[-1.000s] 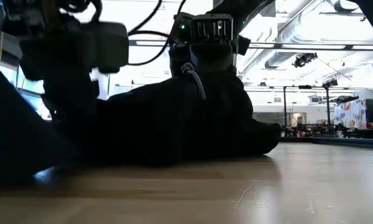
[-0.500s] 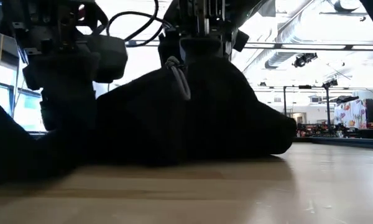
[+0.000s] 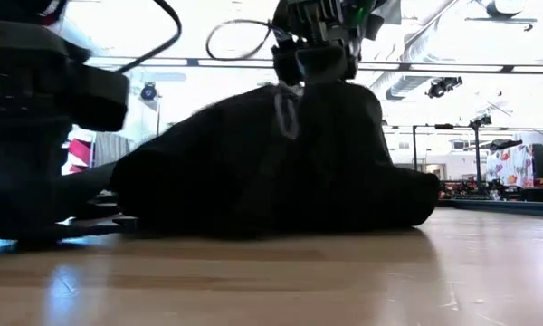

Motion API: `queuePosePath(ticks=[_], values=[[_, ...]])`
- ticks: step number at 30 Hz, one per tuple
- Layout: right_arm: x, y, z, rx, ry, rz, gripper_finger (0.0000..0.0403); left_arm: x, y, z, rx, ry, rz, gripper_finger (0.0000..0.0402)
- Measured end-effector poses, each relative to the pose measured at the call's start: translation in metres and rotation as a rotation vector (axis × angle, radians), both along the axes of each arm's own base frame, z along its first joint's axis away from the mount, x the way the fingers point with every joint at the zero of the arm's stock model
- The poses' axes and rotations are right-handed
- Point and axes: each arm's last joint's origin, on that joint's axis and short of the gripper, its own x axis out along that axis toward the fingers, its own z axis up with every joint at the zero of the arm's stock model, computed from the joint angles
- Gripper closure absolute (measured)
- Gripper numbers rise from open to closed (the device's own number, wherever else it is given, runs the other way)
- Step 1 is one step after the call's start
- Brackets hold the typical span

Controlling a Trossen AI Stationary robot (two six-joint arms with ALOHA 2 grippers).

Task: Unpack backpack
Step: Remove the cellphone from the backpack

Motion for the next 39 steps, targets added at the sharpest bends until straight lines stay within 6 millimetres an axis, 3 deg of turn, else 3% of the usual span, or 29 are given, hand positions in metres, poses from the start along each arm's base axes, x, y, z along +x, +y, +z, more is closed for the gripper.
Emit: queuePosePath(ticks=[3, 7, 13, 20, 27, 32, 39], values=[[-0.01, -0.006, 0.006, -0.051, 0.054, -0.038, 0.0381, -0.008, -0.008, 0.016, -0.021, 0.005, -0.012, 0.0401], [-0.017, -0.011, 0.01, -0.071, 0.099, -0.085, 0.0381, -0.005, -0.011, 0.066, 0.053, -0.162, 0.001, 0.0401], [-0.024, -0.004, 0.009, -0.095, 0.189, -0.103, 0.0381, 0.02, 0.033, 0.089, 0.245, -0.287, 0.032, 0.0401], [-0.04, -0.008, 0.043, -0.147, 0.116, -0.231, 0.0381, 0.057, 0.085, 0.073, 0.283, -0.259, -0.046, 0.0402], [-0.066, -0.032, 0.077, -0.199, 0.018, -0.353, 0.0381, 0.073, 0.112, 0.043, 0.277, -0.158, -0.066, 0.0401], [-0.085, -0.057, 0.093, -0.258, -0.041, -0.418, 0.0381, 0.069, 0.121, 0.031, 0.293, -0.033, -0.034, 0.0401], [-0.125, -0.1, 0.106, -0.337, -0.054, -0.518, 0.0381, 0.039, 0.123, 0.03, 0.368, 0.233, -0.008, 0.0401]])
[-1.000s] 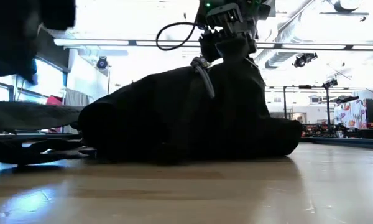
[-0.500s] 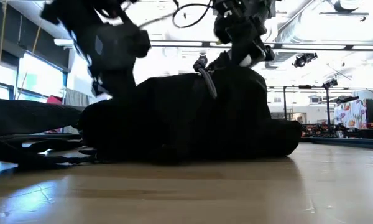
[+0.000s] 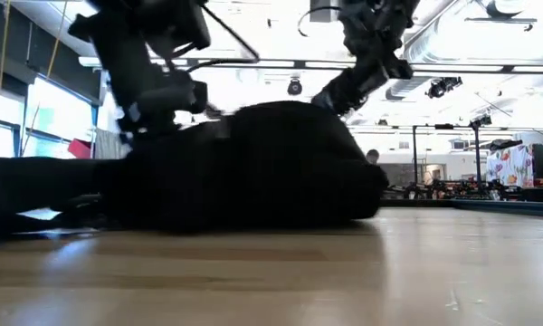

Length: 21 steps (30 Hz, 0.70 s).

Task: Unpack backpack
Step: Remove the cellphone from the backpack

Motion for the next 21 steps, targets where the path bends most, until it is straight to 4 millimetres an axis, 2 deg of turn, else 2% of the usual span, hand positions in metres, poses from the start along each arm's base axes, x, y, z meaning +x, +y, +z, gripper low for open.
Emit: queuePosePath(ticks=[2, 4, 9, 17, 21], values=[[-0.015, -0.008, -0.008, 0.009, -0.02, -0.034, 0.0381, -0.014, -0.003, -0.005, 0.018, 0.115, 0.023, 0.0401], [-0.034, -0.012, -0.024, 0.041, -0.046, -0.081, 0.0381, -0.023, -0.007, -0.003, 0.017, 0.163, 0.045, 0.0401], [-0.069, -0.002, -0.076, 0.109, -0.181, -0.219, 0.0382, -0.053, -0.026, -0.006, -0.064, 0.204, 0.11, 0.0401], [-0.079, 0.024, -0.149, 0.142, -0.466, -0.503, 0.0382, -0.09, -0.05, 0.001, -0.203, 0.131, 0.242, 0.0401], [-0.074, 0.024, -0.171, 0.102, -0.577, -0.671, 0.0382, -0.097, -0.051, 0.006, -0.222, 0.106, 0.261, 0.0401]])
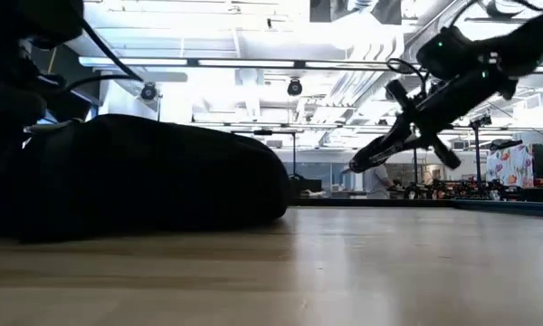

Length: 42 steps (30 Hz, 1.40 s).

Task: Unpack backpack
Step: Remove the cellphone from the backpack

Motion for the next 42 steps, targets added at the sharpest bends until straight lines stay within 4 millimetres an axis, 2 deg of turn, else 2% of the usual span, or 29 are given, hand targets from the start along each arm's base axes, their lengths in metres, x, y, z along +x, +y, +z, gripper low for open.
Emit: queuePosePath(ticks=[6, 12, 18, 25, 29, 36, 42], values=[[0.018, -0.013, -0.022, -0.016, 0.013, -0.034, 0.0382, -0.002, 0.002, 0.007, -0.006, -0.021, 0.01, 0.0401], [0.03, -0.029, -0.053, 0.024, -0.022, -0.108, 0.0381, -0.002, 0.001, 0.008, -0.05, -0.01, 0.047, 0.0401], [0.035, -0.038, -0.071, 0.035, -0.032, -0.114, 0.0349, 0.001, -0.001, 0.024, -0.079, -0.048, 0.059, 0.0396], [0.043, -0.041, -0.068, -0.084, 0.056, 0.019, 0.0326, 0.0, -0.001, 0.048, -0.069, -0.062, 0.076, 0.0377], [0.046, -0.044, -0.066, -0.077, 0.073, 0.059, 0.0286, 0.0, 0.001, 0.059, -0.052, -0.111, 0.056, 0.0372], [0.039, -0.049, -0.068, -0.021, 0.081, 0.061, 0.0203, -0.004, 0.007, 0.072, 0.014, -0.196, 0.072, 0.037], [0.036, -0.05, -0.067, -0.004, 0.095, 0.056, 0.0177, -0.007, 0.008, 0.075, 0.017, -0.211, 0.059, 0.037]])
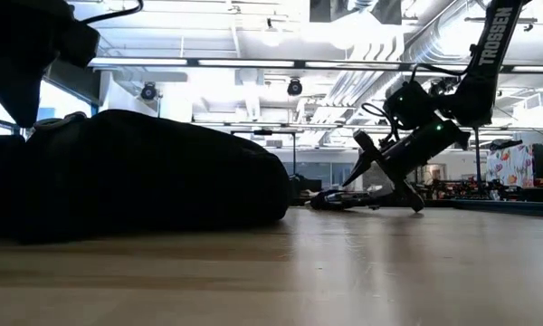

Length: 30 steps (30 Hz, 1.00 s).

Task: Unpack backpack
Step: Remove the cellphone from the backpack, then remove the zip bag from the backpack

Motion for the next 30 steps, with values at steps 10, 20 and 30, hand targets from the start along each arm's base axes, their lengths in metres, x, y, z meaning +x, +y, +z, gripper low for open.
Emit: queuePosePath(ticks=[10, 20, 30], values=[[-0.012, 0.016, 0.039, -0.139, 0.082, 0.065, 0.0186, -0.003, 0.001, 0.004, -0.029, -0.026, 0.037, 0.037], [0.047, 0.055, 0.143, -0.627, 0.019, 0.697, 0.0188, 0.004, 0.004, 0.011, 0.012, -0.168, 0.02, 0.037], [0.163, 0.083, 0.178, -0.843, 0.029, 1.114, 0.0188, 0.037, 0.016, 0.004, 0.068, -0.444, -0.043, 0.0371]])
